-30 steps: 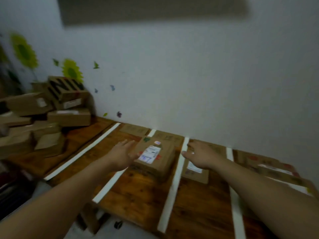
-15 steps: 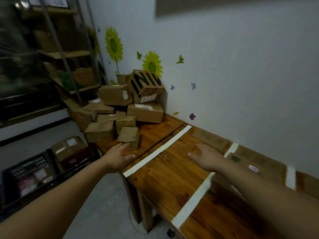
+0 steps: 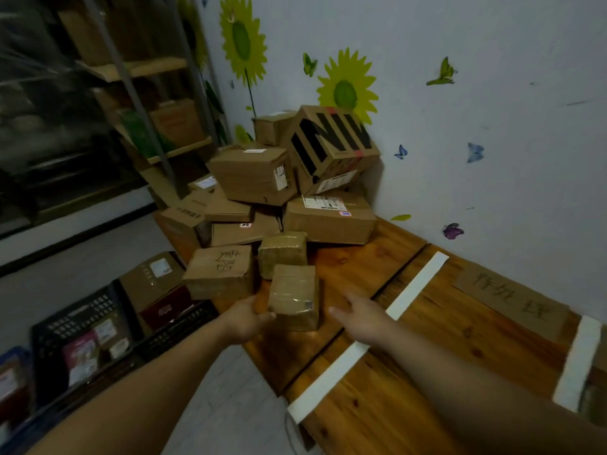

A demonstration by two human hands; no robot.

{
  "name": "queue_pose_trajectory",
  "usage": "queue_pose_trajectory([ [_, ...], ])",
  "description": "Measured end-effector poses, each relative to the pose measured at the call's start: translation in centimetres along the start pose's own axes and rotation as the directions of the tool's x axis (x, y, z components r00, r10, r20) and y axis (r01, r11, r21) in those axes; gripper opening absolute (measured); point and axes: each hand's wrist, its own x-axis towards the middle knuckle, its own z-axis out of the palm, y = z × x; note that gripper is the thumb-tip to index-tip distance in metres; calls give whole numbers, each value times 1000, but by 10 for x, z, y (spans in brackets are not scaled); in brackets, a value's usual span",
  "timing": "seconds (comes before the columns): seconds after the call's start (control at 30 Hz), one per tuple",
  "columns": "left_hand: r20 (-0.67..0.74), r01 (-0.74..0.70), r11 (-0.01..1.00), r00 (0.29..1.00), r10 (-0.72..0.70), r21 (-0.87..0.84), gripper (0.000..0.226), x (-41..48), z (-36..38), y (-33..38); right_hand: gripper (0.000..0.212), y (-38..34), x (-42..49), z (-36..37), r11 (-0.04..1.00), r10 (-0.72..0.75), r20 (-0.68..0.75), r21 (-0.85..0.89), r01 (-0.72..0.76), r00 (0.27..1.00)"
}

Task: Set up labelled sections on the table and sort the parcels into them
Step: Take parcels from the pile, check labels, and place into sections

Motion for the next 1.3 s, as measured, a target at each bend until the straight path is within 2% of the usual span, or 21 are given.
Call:
queue_pose_trajectory([
  [0.1, 70, 16, 999, 997, -13, -33, 49, 48, -11, -4, 70, -13, 30, 22, 992, 85, 6, 91, -86, 996],
  [0.2, 164, 6, 992, 986, 15, -126, 32, 95, -20, -18, 64, -26, 51, 47, 937, 205, -14, 291, -193, 979],
  [0.3, 274, 52, 975, 962, 9, -214, 48, 129, -22, -29, 68, -39, 71, 68, 779, 351, 9, 553, -297, 937],
  [0.37, 319, 55, 976, 948, 16, -213, 48, 145, -22, -32, 74, -47, 81, 77, 682, 393, 26, 662, -310, 919],
  [0.47, 337, 13, 983, 940, 51, -185, 48, 158, -21, -32, 70, -61, 77, 83, 690, 408, -14, 659, -298, 913],
  [0.6, 412, -54, 987, 904, 112, -150, 73, 156, -28, -21, 74, -60, 58, 87, 765, 400, -117, 589, -260, 909],
  [0.7, 412, -259, 960, 867, 280, -106, 79, 147, -30, 4, 50, -67, 40, 69, 639, 458, -206, 753, -158, 865],
  [0.77, 405, -344, 922, 828, 388, -178, 81, 131, -33, 26, 31, -76, 25, 47, 548, 534, -284, 834, -70, 797],
  [0.8, 391, -339, 909, 824, 411, -242, 82, 124, -34, 37, 25, -85, 15, 33, 511, 556, -313, 859, -20, 770],
  [0.87, 346, -322, 883, 831, 436, -340, 67, 103, -36, 60, 36, -92, -3, 9, 465, 592, -369, 882, 70, 717],
  [0.97, 287, -373, 811, 800, 527, -450, 51, 72, -38, 89, 50, -95, -32, -13, 476, 580, -453, 863, 169, 677],
  [1.1, 240, -384, 726, 767, 595, -570, 33, 27, -40, 120, 37, -93, -74, -28, 613, 539, -601, 760, 214, 590],
  [1.2, 231, -334, 690, 775, 589, -642, 33, 1, -44, 134, 47, -99, -107, -43, 632, 389, -679, 689, 356, 623],
  [1.3, 213, -326, 645, 761, 613, -691, 26, -19, -49, 141, 49, -107, -129, -53, 724, 275, -733, 584, 368, 623],
])
